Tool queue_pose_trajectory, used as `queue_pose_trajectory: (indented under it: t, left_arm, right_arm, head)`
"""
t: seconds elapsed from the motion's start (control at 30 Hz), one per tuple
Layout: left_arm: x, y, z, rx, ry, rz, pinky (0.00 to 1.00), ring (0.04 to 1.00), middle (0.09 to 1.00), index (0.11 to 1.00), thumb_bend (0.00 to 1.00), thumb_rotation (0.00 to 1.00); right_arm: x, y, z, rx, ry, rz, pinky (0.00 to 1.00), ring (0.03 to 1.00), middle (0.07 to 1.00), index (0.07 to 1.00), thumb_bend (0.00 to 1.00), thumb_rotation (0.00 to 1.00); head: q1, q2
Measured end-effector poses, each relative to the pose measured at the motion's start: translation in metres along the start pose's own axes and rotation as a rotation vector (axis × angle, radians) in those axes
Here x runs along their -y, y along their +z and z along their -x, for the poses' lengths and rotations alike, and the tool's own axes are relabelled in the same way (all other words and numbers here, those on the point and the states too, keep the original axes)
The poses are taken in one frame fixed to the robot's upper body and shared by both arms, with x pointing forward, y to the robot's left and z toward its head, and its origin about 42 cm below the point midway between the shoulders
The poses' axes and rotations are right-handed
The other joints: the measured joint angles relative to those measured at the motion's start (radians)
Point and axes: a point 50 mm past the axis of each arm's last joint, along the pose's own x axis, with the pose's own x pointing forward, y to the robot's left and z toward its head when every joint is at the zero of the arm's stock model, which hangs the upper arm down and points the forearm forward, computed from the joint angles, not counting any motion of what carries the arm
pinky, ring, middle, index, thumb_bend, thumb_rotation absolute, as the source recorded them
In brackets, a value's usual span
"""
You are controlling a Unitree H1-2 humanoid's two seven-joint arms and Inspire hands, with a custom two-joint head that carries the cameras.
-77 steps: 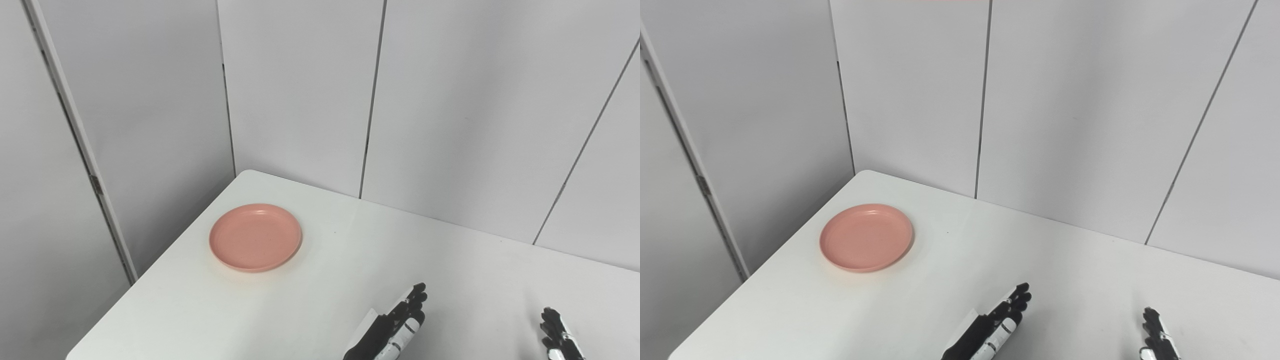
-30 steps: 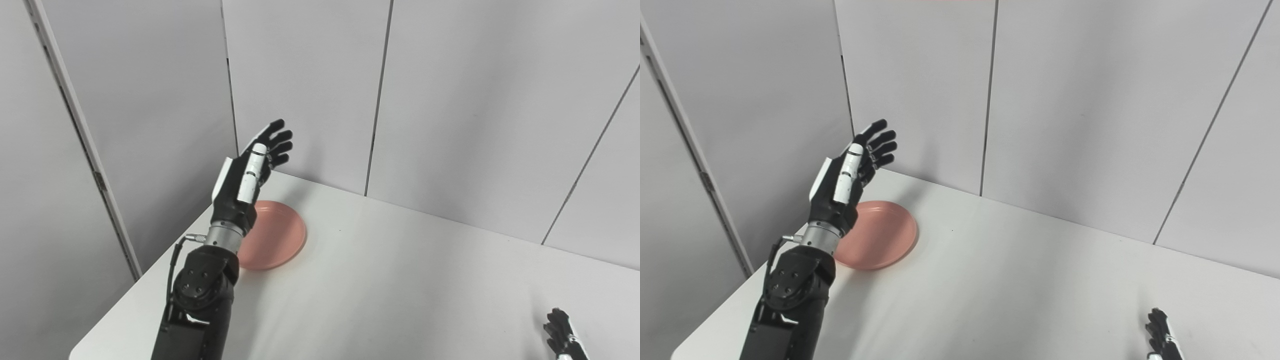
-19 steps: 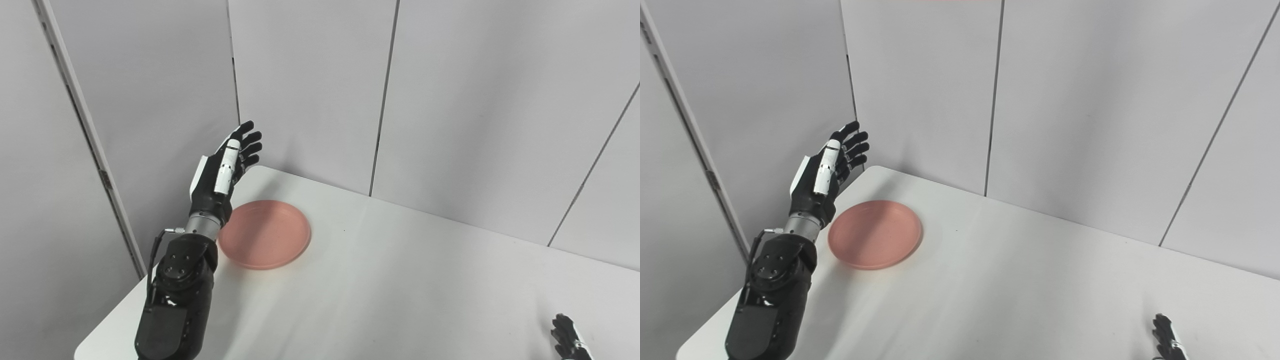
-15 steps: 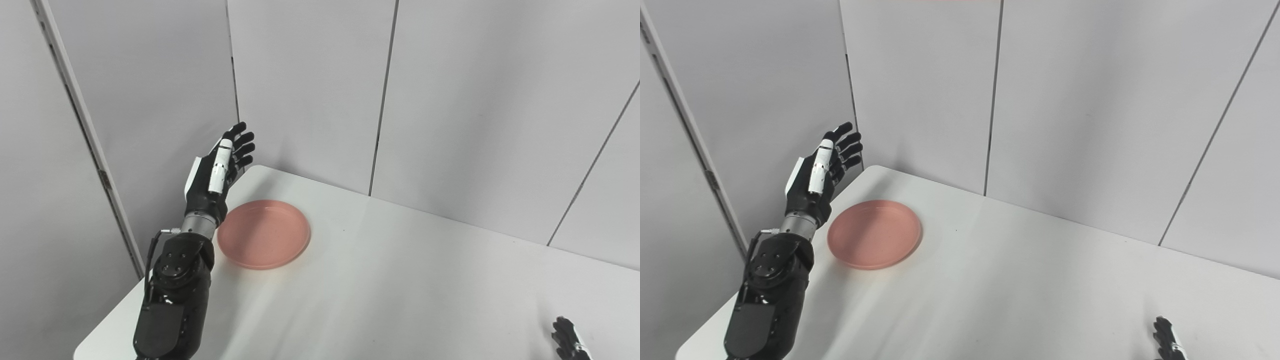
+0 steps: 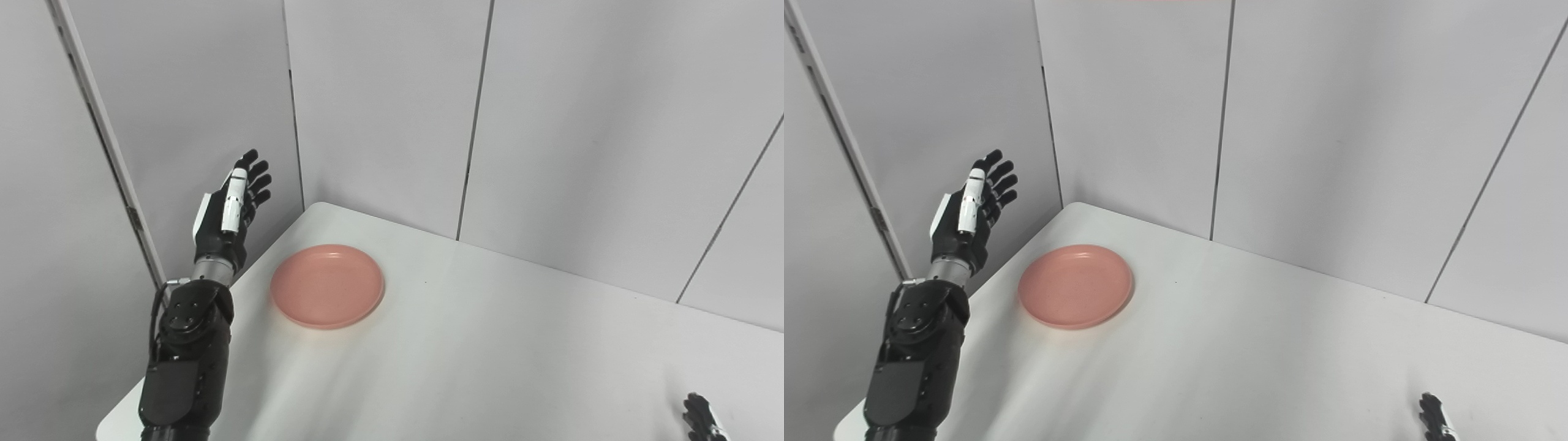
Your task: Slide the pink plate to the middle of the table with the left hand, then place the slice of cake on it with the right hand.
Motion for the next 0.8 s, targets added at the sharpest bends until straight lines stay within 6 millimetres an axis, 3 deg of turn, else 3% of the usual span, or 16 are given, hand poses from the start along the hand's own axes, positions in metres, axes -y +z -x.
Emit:
queue_pose_trajectory:
  t: [0.53,0.8]
  left_arm:
    - [-0.014,-0.026,-0.002,-0.092,0.066,0.103,0.92,0.927,0.925,0.917,0.35,1.00]
    - [-0.014,-0.051,-0.002,-0.177,0.074,0.096,0.91,0.924,0.922,0.907,0.35,1.00]
  right_arm:
    - [0.002,0.000,0.004,-0.005,-0.002,-0.002,1.00,0.978,0.972,0.970,0.36,1.00]
    - [0.003,0.001,0.005,-0.006,-0.002,-0.002,1.00,0.979,0.973,0.971,0.39,1.00]
  head:
    - [0.009,0.012]
    - [0.014,0.017]
